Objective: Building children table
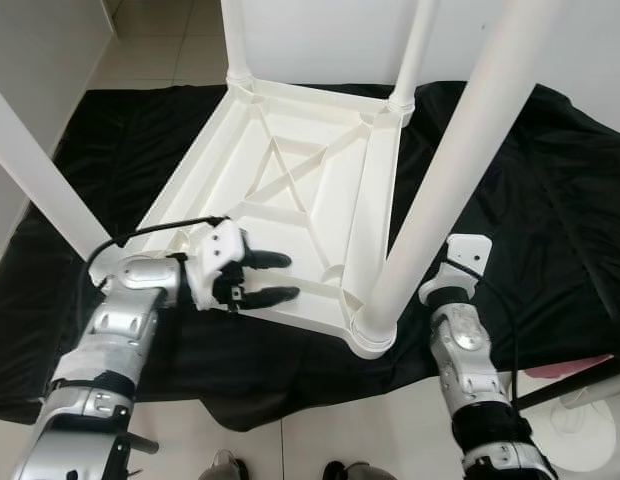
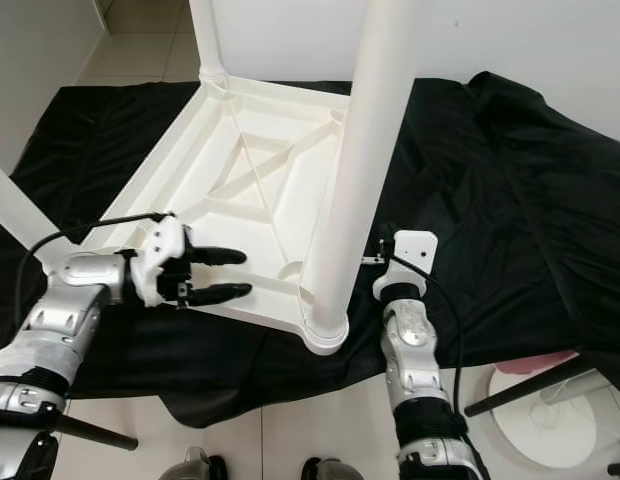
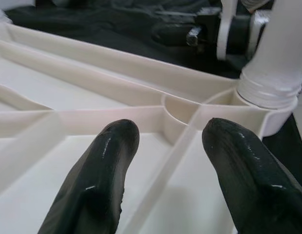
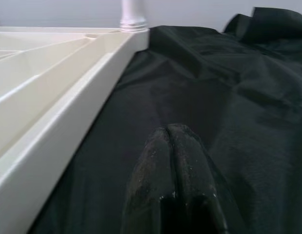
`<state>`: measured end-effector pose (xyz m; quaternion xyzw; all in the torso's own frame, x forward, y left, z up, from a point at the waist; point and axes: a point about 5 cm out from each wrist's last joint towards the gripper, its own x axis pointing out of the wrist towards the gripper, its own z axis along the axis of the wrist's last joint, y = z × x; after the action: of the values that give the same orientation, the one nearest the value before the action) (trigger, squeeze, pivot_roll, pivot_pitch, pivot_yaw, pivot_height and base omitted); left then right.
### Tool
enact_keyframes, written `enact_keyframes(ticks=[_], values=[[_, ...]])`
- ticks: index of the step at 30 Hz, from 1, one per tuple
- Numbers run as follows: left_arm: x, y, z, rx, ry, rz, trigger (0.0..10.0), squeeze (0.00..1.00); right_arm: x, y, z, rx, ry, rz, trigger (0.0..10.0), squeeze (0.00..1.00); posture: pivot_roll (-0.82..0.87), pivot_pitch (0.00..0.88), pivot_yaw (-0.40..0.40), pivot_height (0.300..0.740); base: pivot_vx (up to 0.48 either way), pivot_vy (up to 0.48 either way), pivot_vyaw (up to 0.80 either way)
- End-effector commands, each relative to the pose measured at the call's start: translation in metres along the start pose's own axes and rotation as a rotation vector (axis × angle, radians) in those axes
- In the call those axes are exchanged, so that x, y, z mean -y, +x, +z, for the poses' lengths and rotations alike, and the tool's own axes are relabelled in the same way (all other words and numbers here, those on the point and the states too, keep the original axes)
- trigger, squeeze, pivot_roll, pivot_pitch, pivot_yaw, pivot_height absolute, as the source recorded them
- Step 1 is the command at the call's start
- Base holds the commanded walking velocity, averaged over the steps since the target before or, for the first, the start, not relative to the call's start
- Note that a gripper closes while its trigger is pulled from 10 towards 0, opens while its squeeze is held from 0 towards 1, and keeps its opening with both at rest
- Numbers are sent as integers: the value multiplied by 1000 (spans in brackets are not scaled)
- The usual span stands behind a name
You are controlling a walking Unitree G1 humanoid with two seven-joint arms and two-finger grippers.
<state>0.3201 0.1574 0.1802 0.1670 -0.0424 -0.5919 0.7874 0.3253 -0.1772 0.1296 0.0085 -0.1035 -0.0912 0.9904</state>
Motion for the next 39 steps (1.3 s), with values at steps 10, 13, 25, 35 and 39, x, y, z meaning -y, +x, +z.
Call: enact_keyframes(ticks=[10,13,25,35,39], values=[[-15,-20,-6,-30,-4,509,10000,0,-2,7,-11,-100,48,14,10000,0,69,133,-37,740,0,0,0],[-8,-35,-8,-97,45,539,10000,0,-10,17,-9,-131,72,101,10000,0,90,136,-51,740,0,0,0],[10,-68,3,-118,24,603,10000,0,-25,42,1,-182,48,244,10000,0,134,157,-82,740,0,0,0],[42,-71,-5,-208,-33,593,10000,0,-35,53,4,-226,62,312,10000,0,154,173,-102,740,0,0,0],[55,-71,-8,-256,-58,549,10000,0,-35,58,5,-242,72,318,10000,0,162,172,-108,740,0,0,0]])
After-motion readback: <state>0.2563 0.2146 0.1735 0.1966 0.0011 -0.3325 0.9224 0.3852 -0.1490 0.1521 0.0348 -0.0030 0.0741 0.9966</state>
